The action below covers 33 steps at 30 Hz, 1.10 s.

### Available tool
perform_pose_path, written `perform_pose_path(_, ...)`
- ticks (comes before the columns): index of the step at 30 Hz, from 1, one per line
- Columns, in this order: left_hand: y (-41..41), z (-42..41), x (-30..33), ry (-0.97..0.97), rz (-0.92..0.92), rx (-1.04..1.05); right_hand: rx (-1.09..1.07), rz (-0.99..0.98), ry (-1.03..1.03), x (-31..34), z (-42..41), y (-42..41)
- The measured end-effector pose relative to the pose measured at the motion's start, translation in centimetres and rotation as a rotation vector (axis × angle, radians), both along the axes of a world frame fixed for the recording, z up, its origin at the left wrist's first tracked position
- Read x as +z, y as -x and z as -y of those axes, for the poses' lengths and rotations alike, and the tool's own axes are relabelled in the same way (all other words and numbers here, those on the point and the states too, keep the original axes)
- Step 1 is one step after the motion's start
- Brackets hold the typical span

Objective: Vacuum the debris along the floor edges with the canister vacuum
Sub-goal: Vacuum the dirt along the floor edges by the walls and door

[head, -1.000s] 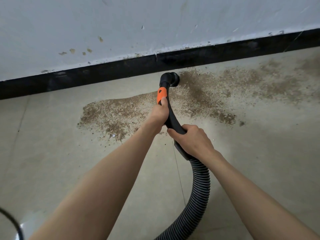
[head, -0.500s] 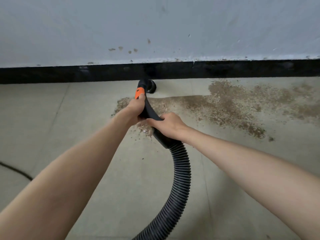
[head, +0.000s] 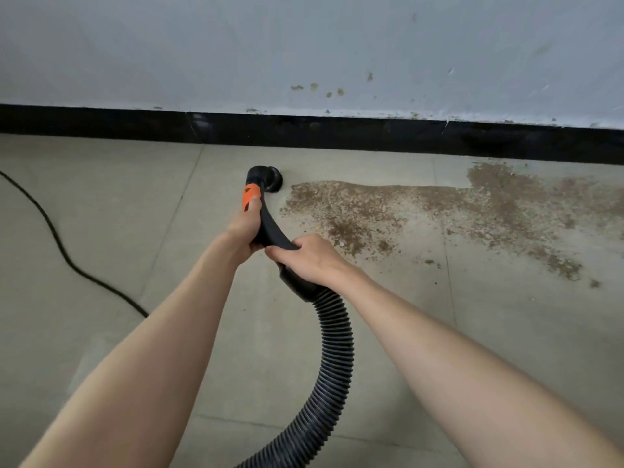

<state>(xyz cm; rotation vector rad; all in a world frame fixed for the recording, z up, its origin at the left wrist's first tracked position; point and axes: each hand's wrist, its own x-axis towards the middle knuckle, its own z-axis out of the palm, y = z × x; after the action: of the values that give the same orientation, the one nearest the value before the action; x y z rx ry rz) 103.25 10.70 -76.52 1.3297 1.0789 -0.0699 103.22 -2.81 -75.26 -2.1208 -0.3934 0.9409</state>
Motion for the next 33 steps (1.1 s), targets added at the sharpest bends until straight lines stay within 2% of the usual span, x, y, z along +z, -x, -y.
perform_pose_path(12,1.5,1.4,-0.6,0.056,0.026,-0.039,-0.033,0.085,0.083,0.8,1.9,2.4)
perform_pose_path(33,-2.7,7.0,-1.6,0.02,0.035,-0.206,-0.195,0.05,0.037,0.2,7.6,0.6)
